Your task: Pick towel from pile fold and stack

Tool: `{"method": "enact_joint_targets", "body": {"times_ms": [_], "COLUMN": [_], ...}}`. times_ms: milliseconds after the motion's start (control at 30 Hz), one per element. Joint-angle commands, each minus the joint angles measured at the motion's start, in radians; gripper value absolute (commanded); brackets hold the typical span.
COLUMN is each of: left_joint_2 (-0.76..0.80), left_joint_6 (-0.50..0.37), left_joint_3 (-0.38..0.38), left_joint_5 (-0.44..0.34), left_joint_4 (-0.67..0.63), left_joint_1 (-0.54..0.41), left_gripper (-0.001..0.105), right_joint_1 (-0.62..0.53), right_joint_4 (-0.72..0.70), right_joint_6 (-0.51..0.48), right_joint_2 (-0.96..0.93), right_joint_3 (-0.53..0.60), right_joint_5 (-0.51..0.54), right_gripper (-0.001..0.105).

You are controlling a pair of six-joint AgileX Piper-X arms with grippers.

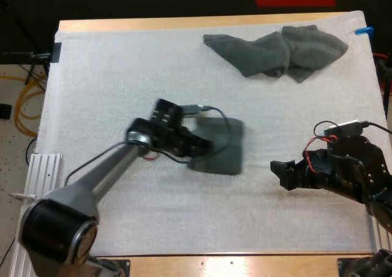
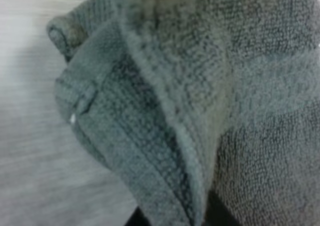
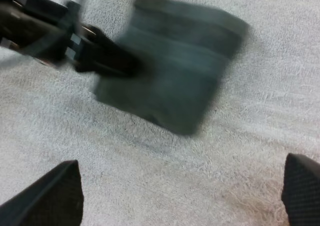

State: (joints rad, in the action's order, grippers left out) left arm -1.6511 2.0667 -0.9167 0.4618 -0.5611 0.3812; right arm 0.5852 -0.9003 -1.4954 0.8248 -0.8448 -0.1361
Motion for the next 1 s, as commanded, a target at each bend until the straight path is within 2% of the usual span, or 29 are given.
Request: {"method": "enact_joint_targets", "body": {"times_ms": [0,133,200,300,400,467,533,633,667,700,733,800,833,867,967], "left_joint_2": [0.023,0.069,0.087,0.100,0.103,0.103,0.103,0.103,0.103,0.103,0.103,0.103,0.103,0.105,0.133], "left_joint_6": [-0.054,-0.202,-0.294,-0.374,-0.418,-0.449,-0.483,-0.506,-0.506,-0.506,-0.506,-0.520,-0.530,-0.530,-0.520], "left_joint_3": [-0.006,-0.006,-0.006,-0.006,-0.011,-0.012,-0.012,-0.018,-0.024,-0.031,-0.037,-0.068,-0.078,-0.097,-0.139], "left_joint_5": [-0.046,-0.141,-0.218,-0.337,-0.388,-0.391,-0.391,-0.419,-0.448,-0.484,-0.510,-0.634,-0.662,-0.693,-0.680], "left_joint_4": [-0.058,-0.179,-0.253,-0.303,-0.328,-0.335,-0.338,-0.343,-0.346,-0.350,-0.352,-0.383,-0.393,-0.410,-0.432], "left_joint_1": [-0.042,-0.194,-0.283,-0.405,-0.500,-0.554,-0.598,-0.641,-0.651,-0.659,-0.662,-0.664,-0.664,-0.664,-0.664], "left_gripper": [0.000,0.000,0.000,0.000,0.000,0.001,0.007,0.029,0.040,0.055,0.065,0.096,0.103,0.105,0.105], "right_joint_1": [0.002,0.002,0.002,0.002,0.002,0.002,0.002,0.002,0.002,0.002,0.002,0.002,0.002,0.002,0.002], "right_joint_4": [-0.001,-0.001,-0.001,0.002,0.007,0.007,0.007,0.007,0.007,0.007,0.007,0.007,0.007,0.007,0.007], "right_joint_6": [-0.012,-0.012,-0.012,-0.012,-0.012,-0.012,-0.012,-0.012,-0.012,-0.012,-0.012,-0.012,-0.012,-0.012,-0.012], "right_joint_2": [-0.006,-0.006,-0.006,-0.006,-0.006,-0.006,-0.006,-0.006,-0.006,-0.006,-0.006,-0.006,-0.006,-0.006,-0.006], "right_joint_3": [-0.009,-0.009,-0.009,-0.009,-0.009,-0.009,-0.009,-0.009,-0.009,-0.009,-0.009,-0.009,-0.009,-0.009,-0.009], "right_joint_5": [0.005,0.005,0.005,0.005,0.005,0.005,0.005,0.005,0.005,0.005,0.005,0.005,0.005,0.005,0.005], "right_gripper": [0.078,0.078,0.078,0.078,0.078,0.078,0.078,0.078,0.078,0.078,0.078,0.078,0.078,0.078,0.078]}}
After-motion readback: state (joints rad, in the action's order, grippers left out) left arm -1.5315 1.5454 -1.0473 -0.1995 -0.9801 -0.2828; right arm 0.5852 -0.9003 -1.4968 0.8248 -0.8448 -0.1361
